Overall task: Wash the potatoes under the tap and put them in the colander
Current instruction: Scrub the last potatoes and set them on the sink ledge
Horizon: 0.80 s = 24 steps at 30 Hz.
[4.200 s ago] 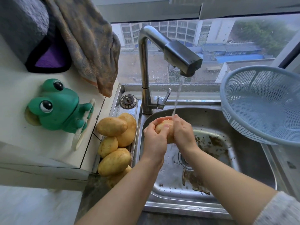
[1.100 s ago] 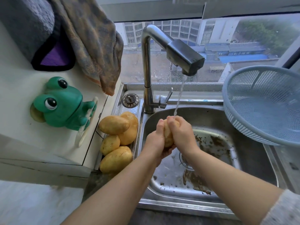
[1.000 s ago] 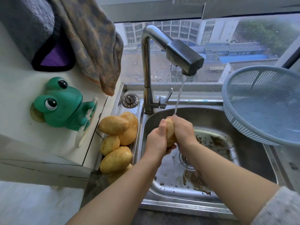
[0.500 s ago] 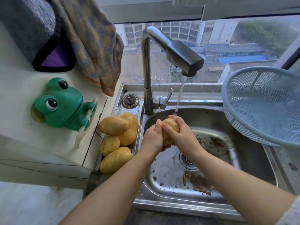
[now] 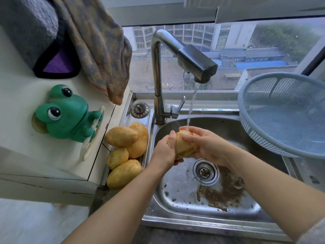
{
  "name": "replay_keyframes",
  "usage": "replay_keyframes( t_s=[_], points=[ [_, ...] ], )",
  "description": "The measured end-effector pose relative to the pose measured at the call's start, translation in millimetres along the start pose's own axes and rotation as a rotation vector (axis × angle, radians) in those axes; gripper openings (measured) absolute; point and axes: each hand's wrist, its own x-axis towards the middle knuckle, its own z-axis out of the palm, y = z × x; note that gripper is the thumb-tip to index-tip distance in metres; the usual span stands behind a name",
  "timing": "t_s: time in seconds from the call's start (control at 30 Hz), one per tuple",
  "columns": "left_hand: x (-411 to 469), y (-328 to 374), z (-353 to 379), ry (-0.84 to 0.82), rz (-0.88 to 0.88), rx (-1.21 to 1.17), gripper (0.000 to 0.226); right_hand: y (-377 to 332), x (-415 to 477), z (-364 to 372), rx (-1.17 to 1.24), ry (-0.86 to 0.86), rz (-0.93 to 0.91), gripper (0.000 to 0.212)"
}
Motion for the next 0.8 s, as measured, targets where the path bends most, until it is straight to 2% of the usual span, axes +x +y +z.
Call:
replay_keyframes(
  t_s=[0.07,0.13,0.17,0.23,0.3,0.37,0.5,0.6,0.7,0.8],
  points=[
    [-3,-3,5,0.053,0.099,0.088,0.046,3,4,9,-0.132,0.143,-0.061,0.039],
    [-5,-7,10,0.082,0.215,0.149,0.046,7,7,18,-0.248,0.314,-0.204,0.014],
    [-7,-7,12,0.091,0.265,0.173,0.045,8,8,21,-0.283,0.396,-0.289,0.009],
    [-13,-5,15,0.104,0.327,0.207,0.042,8,9,24,-0.282,0.498,-0.354,0.025],
    [-14,-5,16,0.122,0.359,0.273,0.046,4,11,23,-0.225,0.538,-0.273,0.037],
    [-13,-8,14,0.139,0.378,0.358,0.05,0,16,20,-0.069,0.551,-0.142,0.041],
    [-12,-10,9,0.145,0.412,0.358,0.052,-9,24,19,0.196,0.528,0.057,0.026],
    [-12,-12,5,0.16,0.428,0.386,0.051,-14,30,17,0.151,0.513,0.185,0.02],
    [-16,-13,-2,0.118,0.495,0.44,0.055,-17,30,19,0.103,0.445,0.33,0.031],
    [-13,-16,-7,0.099,0.504,0.45,0.061,-15,28,31,0.244,0.472,0.28,0.028]
  ],
)
